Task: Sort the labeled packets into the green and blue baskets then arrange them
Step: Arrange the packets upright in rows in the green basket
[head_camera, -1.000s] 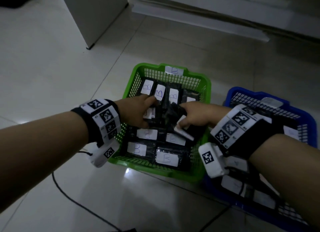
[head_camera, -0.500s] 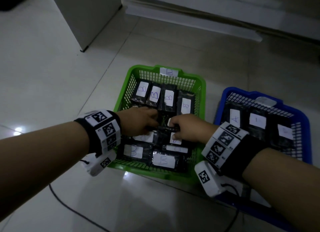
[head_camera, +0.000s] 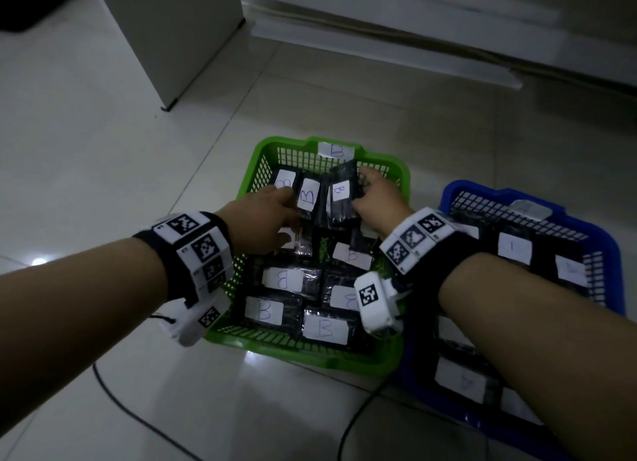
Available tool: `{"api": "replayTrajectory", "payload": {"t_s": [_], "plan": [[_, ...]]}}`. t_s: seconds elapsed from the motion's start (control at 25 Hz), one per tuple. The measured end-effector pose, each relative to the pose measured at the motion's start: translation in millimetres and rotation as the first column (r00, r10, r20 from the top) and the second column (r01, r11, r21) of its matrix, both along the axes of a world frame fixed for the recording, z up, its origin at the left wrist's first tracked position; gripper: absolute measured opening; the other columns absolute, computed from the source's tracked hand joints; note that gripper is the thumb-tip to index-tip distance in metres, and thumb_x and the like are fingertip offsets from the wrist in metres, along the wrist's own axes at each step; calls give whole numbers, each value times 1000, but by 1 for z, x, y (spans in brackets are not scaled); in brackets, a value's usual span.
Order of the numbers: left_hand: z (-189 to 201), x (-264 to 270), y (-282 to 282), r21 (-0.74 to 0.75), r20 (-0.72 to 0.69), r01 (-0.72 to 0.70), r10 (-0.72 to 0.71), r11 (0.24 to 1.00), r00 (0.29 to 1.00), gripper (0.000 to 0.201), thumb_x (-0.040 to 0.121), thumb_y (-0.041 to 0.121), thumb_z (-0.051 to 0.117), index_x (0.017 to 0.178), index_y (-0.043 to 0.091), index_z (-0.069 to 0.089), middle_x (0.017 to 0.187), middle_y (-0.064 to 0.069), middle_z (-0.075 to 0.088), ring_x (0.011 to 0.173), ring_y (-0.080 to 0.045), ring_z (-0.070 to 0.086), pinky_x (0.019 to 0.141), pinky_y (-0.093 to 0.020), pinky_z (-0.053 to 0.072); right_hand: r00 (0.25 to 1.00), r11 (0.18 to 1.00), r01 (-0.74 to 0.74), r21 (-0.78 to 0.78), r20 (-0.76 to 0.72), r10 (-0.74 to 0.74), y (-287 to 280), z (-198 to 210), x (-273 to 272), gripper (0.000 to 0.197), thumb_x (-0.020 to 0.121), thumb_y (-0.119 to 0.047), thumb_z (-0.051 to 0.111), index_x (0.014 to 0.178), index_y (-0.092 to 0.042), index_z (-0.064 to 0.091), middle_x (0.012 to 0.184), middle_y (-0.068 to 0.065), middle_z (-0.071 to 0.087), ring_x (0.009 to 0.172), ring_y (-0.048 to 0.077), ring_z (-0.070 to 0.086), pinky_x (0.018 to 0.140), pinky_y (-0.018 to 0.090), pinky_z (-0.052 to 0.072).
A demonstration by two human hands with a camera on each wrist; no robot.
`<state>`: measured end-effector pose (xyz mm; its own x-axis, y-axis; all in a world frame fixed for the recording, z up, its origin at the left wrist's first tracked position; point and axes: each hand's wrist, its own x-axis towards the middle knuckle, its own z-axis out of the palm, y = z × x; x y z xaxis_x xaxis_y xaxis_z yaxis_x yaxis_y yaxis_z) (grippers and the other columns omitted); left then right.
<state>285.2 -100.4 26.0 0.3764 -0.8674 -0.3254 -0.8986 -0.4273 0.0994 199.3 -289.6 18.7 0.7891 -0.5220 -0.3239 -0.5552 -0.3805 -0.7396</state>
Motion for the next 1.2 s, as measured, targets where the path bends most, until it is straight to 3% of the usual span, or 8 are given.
{"api": "replayTrajectory", "payload": {"t_s": [0.08,0.32,0.56,0.72,0.84,0.92,1.04,1.2], "plan": [[-2,4,-2,107,-6,12,-12,994,1000,41,90,39,52,130,33,52,137,2,38,124,-21,40,104,-40,41,999,988,0,-154,-33,-5,2,-7,-6,47,83,-5,62,126,-22,57,131,9,43,117,26,50,96,17,33],[-3,17,-4,29,44,-117,116,993,992,42,91,38,48,132,29,50,140,-7,42,125,-26,45,107,-42,37,978,959,-205,-195,-79,193,8,-17,-6,33,89,-8,59,120,-17,64,126,7,41,115,20,48,93,13,29],[-5,26,-1,228,17,-97,95,969,995,45,96,37,38,141,40,33,151,3,30,141,-17,28,112,-62,-3,980,959,-198,-204,-27,197,17,-20,10,29,91,-8,54,115,-14,68,129,7,45,108,18,54,95,15,35],[-6,26,-1,77,-6,-209,210,975,978,56,91,32,50,142,23,29,149,-5,34,137,-22,36,117,-59,4,896,879,-444,-175,-68,440,27,-6,9,33,91,-5,53,121,-12,65,134,6,51,123,18,48,101,18,32],[-11,19,1,56,40,-83,81,995,996,67,88,35,54,146,35,20,154,-2,21,139,-26,29,116,-57,7,887,872,-461,-167,-133,443,22,11,-12,24,86,-12,63,109,-15,70,113,-2,66,106,14,59,83,17,42],[-15,17,0,127,39,0,-5,992,999,65,90,39,51,147,38,20,157,-3,11,139,-29,27,117,-52,12,778,771,-605,-200,-357,518,22,12,-33,29,78,-25,74,104,-16,67,94,-3,63,90,13,58,68,20,42],[-15,10,-4,187,50,11,-21,982,999,60,92,43,49,147,38,24,153,-9,14,130,-34,33,113,-42,26,562,570,-793,-213,-616,552,32,4,-58,52,68,-36,81,107,-13,57,102,4,61,93,21,58,74,30,51],[-9,4,2,111,66,35,-42,993,997,64,88,45,53,145,40,26,149,-6,20,130,-31,31,114,-43,26,574,586,-781,-213,-616,540,30,2,-61,44,73,-33,78,104,-6,62,105,8,66,93,22,60,74,30,49]]}}
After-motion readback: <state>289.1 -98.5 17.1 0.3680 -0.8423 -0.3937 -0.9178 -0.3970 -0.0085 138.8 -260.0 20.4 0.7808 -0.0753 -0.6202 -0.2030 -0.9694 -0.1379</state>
